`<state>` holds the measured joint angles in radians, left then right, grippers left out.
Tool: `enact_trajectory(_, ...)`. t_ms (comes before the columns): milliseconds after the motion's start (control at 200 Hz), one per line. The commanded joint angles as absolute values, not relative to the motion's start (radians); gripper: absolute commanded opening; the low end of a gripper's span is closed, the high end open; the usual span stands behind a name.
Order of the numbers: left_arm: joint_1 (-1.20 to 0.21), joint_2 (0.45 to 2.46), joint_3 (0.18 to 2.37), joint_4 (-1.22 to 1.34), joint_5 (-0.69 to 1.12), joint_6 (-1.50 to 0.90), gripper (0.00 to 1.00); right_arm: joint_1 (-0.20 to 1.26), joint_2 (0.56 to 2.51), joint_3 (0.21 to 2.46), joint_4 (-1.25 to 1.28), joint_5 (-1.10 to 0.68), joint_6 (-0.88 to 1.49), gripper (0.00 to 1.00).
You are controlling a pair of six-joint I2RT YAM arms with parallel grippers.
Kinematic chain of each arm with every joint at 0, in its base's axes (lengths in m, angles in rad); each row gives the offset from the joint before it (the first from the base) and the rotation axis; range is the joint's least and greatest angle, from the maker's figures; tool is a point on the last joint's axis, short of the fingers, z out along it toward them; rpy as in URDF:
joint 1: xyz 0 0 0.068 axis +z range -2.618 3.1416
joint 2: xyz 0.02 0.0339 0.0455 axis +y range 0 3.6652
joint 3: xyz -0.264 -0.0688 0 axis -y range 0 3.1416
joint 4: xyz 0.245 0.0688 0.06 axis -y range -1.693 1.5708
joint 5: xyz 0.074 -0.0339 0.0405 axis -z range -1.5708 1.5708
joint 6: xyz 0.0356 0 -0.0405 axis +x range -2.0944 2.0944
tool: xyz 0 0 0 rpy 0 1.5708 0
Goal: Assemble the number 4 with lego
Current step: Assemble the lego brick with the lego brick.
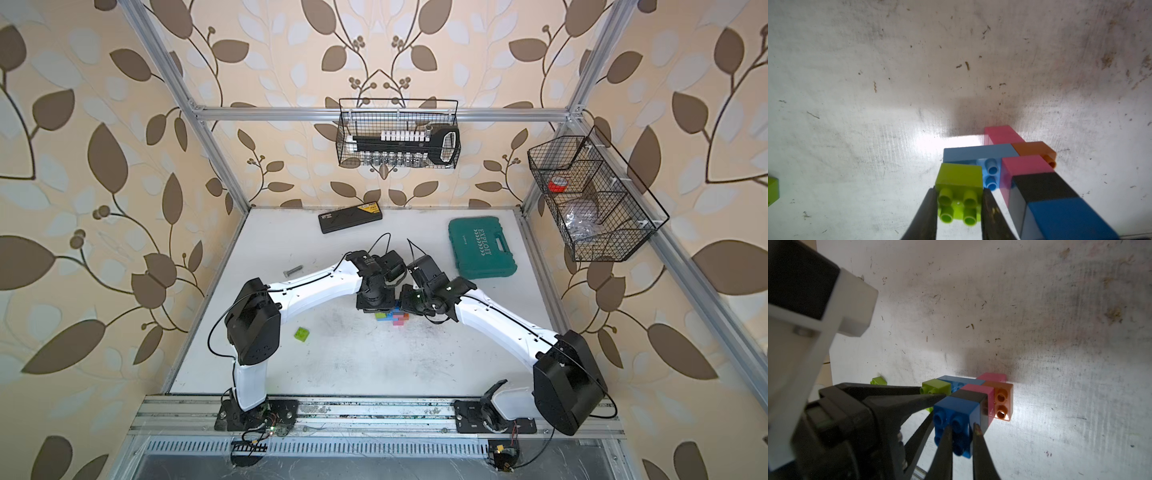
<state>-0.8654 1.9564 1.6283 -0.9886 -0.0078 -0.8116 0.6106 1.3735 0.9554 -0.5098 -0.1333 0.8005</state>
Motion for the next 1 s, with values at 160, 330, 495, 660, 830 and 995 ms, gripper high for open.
enact_trajectory(160, -0.885, 2.000, 1.687, -1.033, -0.044, -0.799, 0.00, 0.618, 1.394, 0.898, -0.601, -0.095, 0.808, 0.12)
enact_trajectory(330, -0.894, 2.012, 1.696, -1.055, -0.081, -0.799, 0.00, 0.619, 1.393, 0.891, -0.596, -0.096, 0.809, 0.11)
enact_trajectory(495, -0.903, 2.040, 1.721, -1.075, -0.093, -0.788, 0.00, 0.620, 1.391, 0.882, -0.589, -0.098, 0.813, 0.11)
enact_trajectory(660, -0.913, 2.059, 1.733, -1.078, -0.093, -0.788, 0.00, 0.621, 1.385, 0.875, -0.590, -0.096, 0.813, 0.11)
enact_trajectory(830, -0.914, 2.067, 1.733, -1.078, -0.093, -0.793, 0.00, 0.621, 1.382, 0.871, -0.587, -0.095, 0.815, 0.10)
enact_trajectory(995, -0.916, 2.071, 1.733, -1.085, -0.104, -0.813, 0.00, 0.621, 1.380, 0.863, -0.583, -0.097, 0.818, 0.10)
